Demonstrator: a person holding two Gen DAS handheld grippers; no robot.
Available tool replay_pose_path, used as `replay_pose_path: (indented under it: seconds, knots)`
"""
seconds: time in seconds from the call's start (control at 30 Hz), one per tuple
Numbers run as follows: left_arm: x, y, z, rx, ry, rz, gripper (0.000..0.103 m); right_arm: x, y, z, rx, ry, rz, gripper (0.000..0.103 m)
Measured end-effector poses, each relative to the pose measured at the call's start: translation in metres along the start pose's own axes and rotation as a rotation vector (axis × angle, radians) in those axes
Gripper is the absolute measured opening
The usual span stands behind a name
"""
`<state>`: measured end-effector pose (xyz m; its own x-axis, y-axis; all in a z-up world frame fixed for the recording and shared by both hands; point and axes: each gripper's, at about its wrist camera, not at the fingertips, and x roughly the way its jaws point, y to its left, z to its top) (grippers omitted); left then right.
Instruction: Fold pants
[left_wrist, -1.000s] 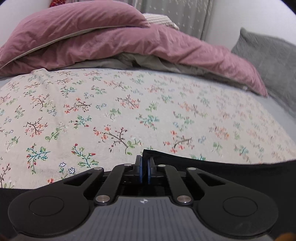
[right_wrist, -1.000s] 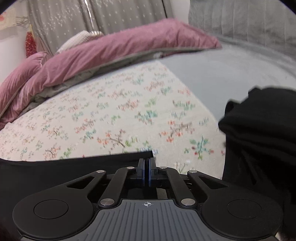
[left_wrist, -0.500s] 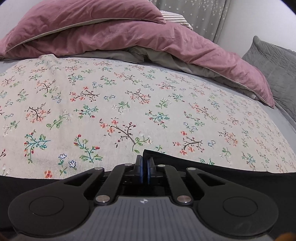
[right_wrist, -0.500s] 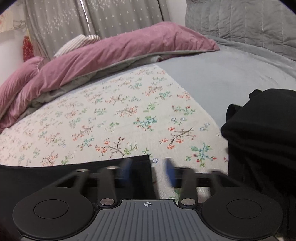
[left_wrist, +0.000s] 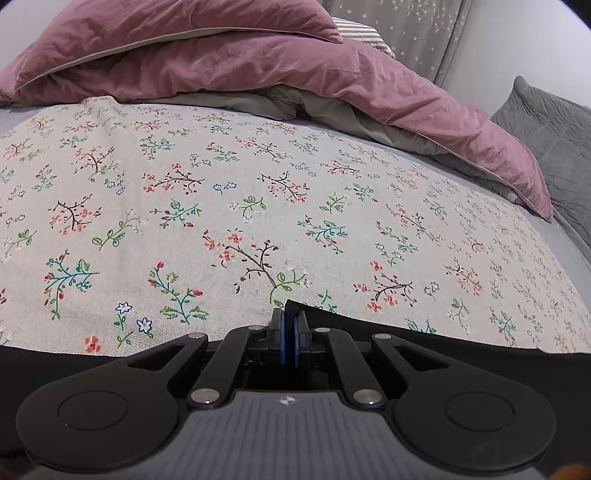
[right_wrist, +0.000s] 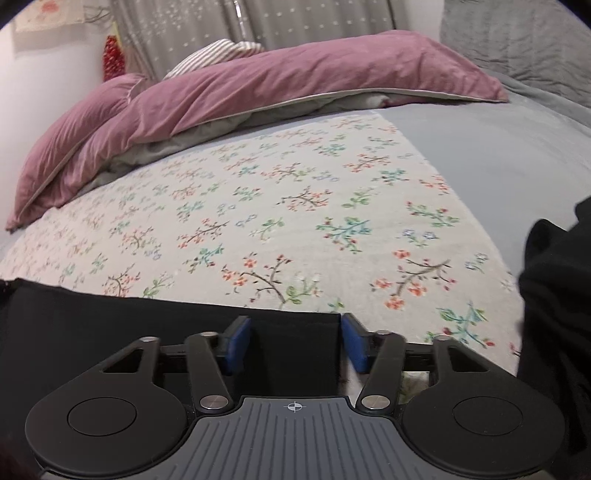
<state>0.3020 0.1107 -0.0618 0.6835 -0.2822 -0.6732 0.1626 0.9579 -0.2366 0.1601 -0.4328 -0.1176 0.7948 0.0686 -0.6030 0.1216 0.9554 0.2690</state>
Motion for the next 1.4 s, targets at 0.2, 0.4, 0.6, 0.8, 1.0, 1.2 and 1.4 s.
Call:
replay_pose_path:
  seconds: [0.2, 0.4, 0.6, 0.8, 1.0, 1.2, 1.4]
  knots:
    - [-0.006, -0.014, 0.011, -0.011, -0.027, -0.065, 0.022, -0.022, -0.010, 0.013, 0.088, -0.090, -0.016, 0.003]
    - [0.015, -0.059, 0.031, 0.047, -0.036, -0.124, 0.022, -0.013, -0.033, 0.039, 0.130, -0.108, -0.199, 0.003]
    - [0.056, -0.070, 0.038, 0.030, -0.023, -0.090, 0.022, 0.026, -0.044, 0.070, 0.102, -0.128, -0.310, 0.003]
    - [0.073, -0.068, 0.033, 0.018, -0.044, -0.039, 0.028, 0.080, -0.037, 0.079, 0.053, -0.102, -0.441, 0.010]
    - [0.036, -0.080, 0.032, 0.079, -0.102, 0.025, 0.066, 0.066, -0.019, 0.082, 0.045, -0.115, -0.515, 0.038]
    - [-0.019, -0.113, 0.004, 0.221, -0.098, 0.018, 0.087, 0.026, 0.035, 0.080, -0.071, -0.118, -0.405, 0.061]
    - [-0.056, -0.127, -0.041, 0.305, -0.034, -0.059, 0.095, 0.009, 0.111, 0.052, -0.192, -0.022, -0.190, 0.067]
